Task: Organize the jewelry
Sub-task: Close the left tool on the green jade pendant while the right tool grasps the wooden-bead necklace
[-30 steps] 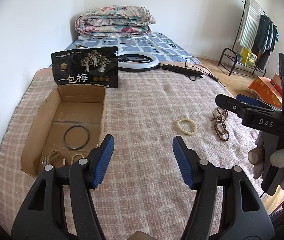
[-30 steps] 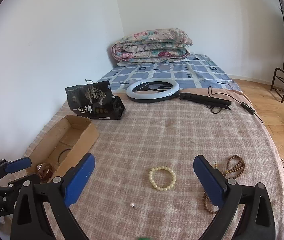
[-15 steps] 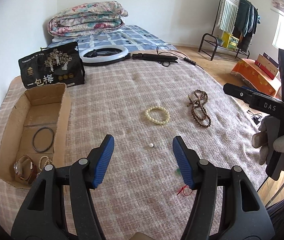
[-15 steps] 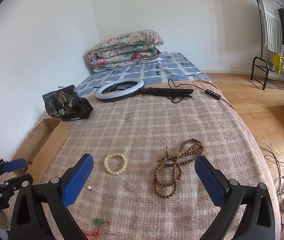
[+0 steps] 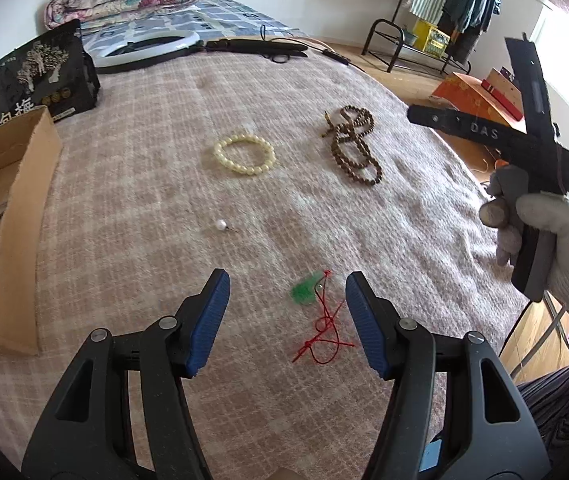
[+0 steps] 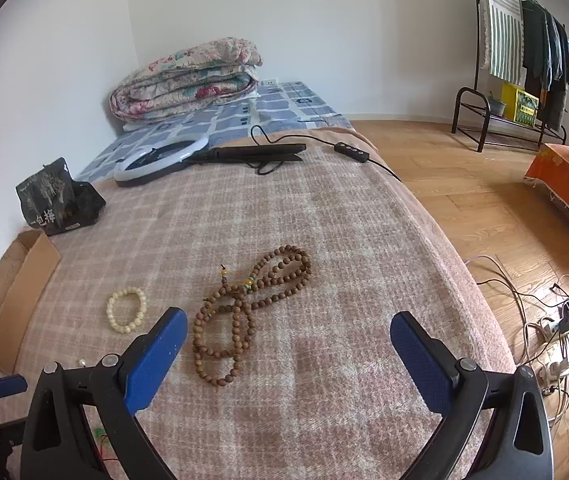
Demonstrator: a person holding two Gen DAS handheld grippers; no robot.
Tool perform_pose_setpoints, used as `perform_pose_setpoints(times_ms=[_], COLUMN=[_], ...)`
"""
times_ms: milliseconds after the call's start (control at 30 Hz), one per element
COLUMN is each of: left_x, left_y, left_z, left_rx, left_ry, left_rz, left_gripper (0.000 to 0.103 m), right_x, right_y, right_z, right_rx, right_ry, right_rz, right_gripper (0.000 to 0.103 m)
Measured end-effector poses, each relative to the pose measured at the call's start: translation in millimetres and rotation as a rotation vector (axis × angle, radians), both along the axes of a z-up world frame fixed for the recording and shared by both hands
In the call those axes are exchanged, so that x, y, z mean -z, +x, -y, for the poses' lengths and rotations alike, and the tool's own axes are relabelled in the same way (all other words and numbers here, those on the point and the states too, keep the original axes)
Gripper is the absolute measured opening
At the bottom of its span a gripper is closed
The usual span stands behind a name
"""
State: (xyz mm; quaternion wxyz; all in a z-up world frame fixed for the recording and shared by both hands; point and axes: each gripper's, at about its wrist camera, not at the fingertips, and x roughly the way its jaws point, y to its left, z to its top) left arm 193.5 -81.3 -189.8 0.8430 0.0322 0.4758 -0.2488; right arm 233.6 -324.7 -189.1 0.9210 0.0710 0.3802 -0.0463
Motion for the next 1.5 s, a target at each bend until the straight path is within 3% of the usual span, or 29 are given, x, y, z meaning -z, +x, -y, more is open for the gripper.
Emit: perform_pose_setpoints(times_ms=[333, 400, 567, 833, 1100, 1367, 1500], left_x=[29.6, 33.3, 41.7, 49.2, 51.3, 51.9, 51.8], left_y=[-4.3, -0.5, 7.3, 12.6, 14.2, 15.5, 15.5], left_z=[23.3, 24.6, 28.1, 37.3, 42.0, 41.3, 41.3], left_rx=[0.071, 0.071, 0.076, 0.11, 0.126, 0.115, 0.112], left_ry=[0.054, 0.054, 0.061, 0.089, 0.095, 0.083, 0.08], left_rz=[-0.027, -0.04, -0.051, -0.043, -0.027, -0.029, -0.032], left_gripper=[0.055, 0.046, 0.044, 0.039, 0.019, 0.019, 0.019], right_x=[23.5, 26.7, 34.7, 49.4, 73.6, 79.0, 77.8], right_y=[30.2, 35.9, 45.9, 59.1, 71.8, 75.6, 76.6], right_z=[-20.2, -24.1, -34.9, -37.5, -41.6, -44.1, -44.9], right_rx=[-0.092, -0.1, -0.123, -0.121, -0.13, -0.149, -0.162], right_ry=[0.001, 0.004, -0.042, -0.033, -0.046, -0.05, -0.049], right_rz=[-0.043, -0.051, -0.073, -0.106, -0.176, -0.182, -0.178], right_gripper=[0.102, 0.102, 0.102, 0.102, 0.102, 0.103, 0.094])
